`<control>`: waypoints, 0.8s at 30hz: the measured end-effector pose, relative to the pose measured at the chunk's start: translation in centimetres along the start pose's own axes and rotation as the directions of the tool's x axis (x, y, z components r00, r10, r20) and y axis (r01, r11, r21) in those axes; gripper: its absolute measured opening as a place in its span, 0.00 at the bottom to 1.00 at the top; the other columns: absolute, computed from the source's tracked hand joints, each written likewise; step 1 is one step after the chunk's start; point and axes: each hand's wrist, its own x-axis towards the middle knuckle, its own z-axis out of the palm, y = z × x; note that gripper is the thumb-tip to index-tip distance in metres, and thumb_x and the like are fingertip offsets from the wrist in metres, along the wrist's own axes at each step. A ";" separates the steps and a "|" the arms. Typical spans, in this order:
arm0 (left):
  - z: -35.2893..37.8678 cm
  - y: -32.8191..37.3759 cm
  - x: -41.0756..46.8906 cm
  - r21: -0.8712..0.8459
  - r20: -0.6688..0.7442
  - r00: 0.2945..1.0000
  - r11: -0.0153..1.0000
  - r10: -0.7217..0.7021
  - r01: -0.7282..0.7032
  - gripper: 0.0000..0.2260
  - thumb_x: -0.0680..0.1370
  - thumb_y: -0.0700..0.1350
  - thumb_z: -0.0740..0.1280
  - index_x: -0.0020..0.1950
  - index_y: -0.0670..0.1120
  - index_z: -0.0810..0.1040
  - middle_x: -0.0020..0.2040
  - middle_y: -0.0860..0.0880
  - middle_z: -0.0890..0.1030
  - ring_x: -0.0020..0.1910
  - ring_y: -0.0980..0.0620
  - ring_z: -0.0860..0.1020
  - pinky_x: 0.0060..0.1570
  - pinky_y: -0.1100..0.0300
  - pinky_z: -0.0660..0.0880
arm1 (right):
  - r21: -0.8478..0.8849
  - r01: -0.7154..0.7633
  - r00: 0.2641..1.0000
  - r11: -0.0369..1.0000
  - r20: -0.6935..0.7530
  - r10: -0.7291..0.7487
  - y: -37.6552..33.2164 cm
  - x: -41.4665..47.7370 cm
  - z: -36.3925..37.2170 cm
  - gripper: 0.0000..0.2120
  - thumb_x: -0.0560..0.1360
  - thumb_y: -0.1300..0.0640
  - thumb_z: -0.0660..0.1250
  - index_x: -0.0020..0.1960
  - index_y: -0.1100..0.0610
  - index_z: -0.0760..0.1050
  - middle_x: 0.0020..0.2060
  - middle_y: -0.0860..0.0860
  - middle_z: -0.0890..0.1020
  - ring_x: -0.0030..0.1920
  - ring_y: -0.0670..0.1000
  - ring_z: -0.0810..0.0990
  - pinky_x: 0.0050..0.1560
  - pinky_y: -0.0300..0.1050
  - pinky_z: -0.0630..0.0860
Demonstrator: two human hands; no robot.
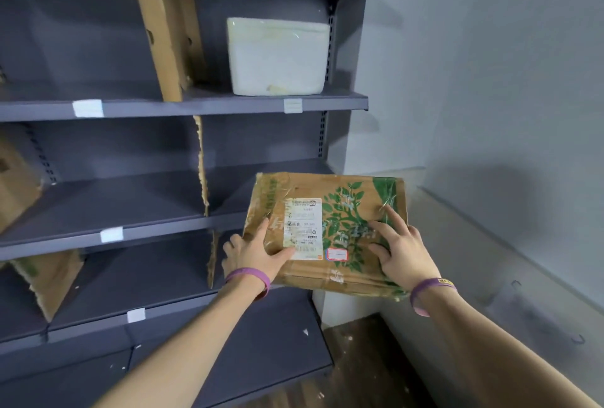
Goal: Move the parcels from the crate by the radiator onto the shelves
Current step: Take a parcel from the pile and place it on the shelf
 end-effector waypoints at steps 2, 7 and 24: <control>-0.3 -0.4 1.2 -0.004 -0.023 0.999 1.000 -0.029 0.028 0.40 0.66 0.75 0.60 0.75 0.65 0.52 0.64 0.41 0.67 0.64 0.40 0.65 0.60 0.47 0.69 | 0.002 0.029 0.999 1.000 0.017 -0.029 -0.4 1.9 0.5 0.23 0.79 0.51 0.64 0.72 0.48 0.67 0.78 0.46 0.54 0.63 0.63 0.66 0.66 0.54 0.68; -0.3 0.6 4.3 0.024 -0.099 0.990 0.994 -0.101 0.104 0.40 0.66 0.75 0.59 0.75 0.64 0.52 0.65 0.41 0.68 0.64 0.40 0.65 0.59 0.48 0.68 | 0.051 0.088 0.993 0.995 0.070 -0.091 0.4 7.7 1.8 0.23 0.79 0.52 0.64 0.73 0.48 0.66 0.78 0.45 0.53 0.65 0.64 0.65 0.67 0.54 0.67; 0.4 5.0 13.0 0.121 -0.222 0.922 0.929 -0.318 0.350 0.39 0.67 0.76 0.57 0.74 0.60 0.59 0.64 0.40 0.69 0.64 0.39 0.65 0.58 0.47 0.68 | 0.173 0.253 0.936 0.952 0.204 -0.286 3.2 24.8 7.4 0.21 0.79 0.51 0.64 0.71 0.47 0.69 0.77 0.47 0.55 0.73 0.60 0.62 0.73 0.49 0.60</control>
